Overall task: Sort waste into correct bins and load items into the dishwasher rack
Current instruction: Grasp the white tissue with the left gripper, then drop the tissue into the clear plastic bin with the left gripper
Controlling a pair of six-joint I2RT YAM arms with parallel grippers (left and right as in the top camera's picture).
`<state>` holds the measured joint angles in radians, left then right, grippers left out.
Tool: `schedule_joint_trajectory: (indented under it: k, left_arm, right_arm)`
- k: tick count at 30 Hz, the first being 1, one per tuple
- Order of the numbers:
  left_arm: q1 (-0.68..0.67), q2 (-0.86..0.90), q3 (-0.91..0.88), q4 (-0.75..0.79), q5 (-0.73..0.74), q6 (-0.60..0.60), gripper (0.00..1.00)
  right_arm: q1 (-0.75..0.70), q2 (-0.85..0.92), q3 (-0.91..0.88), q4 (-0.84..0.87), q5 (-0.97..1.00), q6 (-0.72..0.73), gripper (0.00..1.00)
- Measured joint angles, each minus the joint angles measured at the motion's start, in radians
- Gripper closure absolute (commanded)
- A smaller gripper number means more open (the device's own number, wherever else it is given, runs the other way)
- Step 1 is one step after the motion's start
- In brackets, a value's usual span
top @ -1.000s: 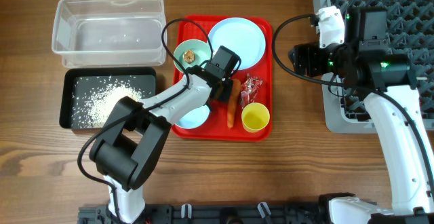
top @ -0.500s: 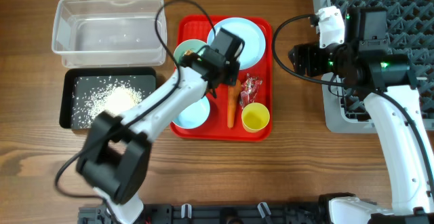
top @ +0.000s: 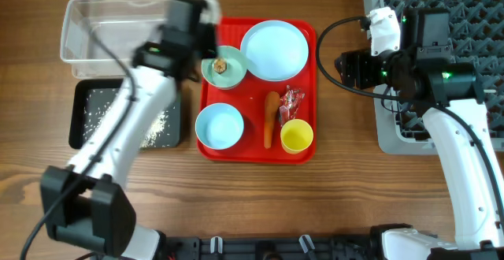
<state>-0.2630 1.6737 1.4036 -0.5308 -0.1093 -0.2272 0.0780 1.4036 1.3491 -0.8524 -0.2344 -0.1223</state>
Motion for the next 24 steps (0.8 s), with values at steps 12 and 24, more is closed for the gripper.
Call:
schedule_joint_trajectory:
  k: [12, 24]
  left_arm:
    - [0.278, 0.068, 0.000, 0.099, 0.005, 0.008, 0.66]
    - [0.278, 0.215, 0.000, 0.219, 0.002, 0.012, 0.00]
  right_arm:
    - [0.000, 0.000, 0.000, 0.022, 0.000, 0.000, 0.14]
    - [0.000, 0.000, 0.000, 0.018, 0.000, 0.000, 0.14]
